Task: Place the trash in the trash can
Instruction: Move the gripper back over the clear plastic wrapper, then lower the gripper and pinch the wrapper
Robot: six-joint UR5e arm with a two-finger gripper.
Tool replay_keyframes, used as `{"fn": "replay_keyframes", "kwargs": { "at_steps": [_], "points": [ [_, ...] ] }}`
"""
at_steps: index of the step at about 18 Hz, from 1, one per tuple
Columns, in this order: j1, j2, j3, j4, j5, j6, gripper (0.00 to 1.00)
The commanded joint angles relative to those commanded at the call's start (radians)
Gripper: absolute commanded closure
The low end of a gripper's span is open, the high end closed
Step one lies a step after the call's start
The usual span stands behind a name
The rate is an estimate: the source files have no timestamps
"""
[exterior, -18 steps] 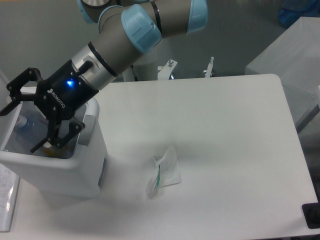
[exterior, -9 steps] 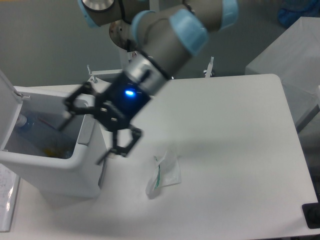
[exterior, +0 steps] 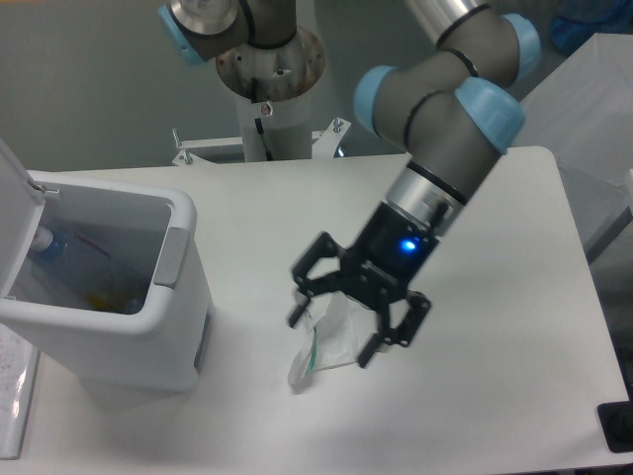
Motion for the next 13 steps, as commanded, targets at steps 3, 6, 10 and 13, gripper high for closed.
{"fn": "replay_keyframes", "kwargs": {
  "at_steps": [3, 6, 10, 13],
  "points": [
    [-0.035, -0.021, -0.047, -0.002, 0.143, 0.041, 0.00],
    [-0.089, -0.040, -0.109, -0.005, 0.293, 0.129, 0.00],
    [-0.127, -0.077, -0.124, -0.009, 0.367, 0.137, 0.00],
    [-0.137, -0.103, -0.124, -0.011, 0.414, 0.137, 0.00]
  ]
}}
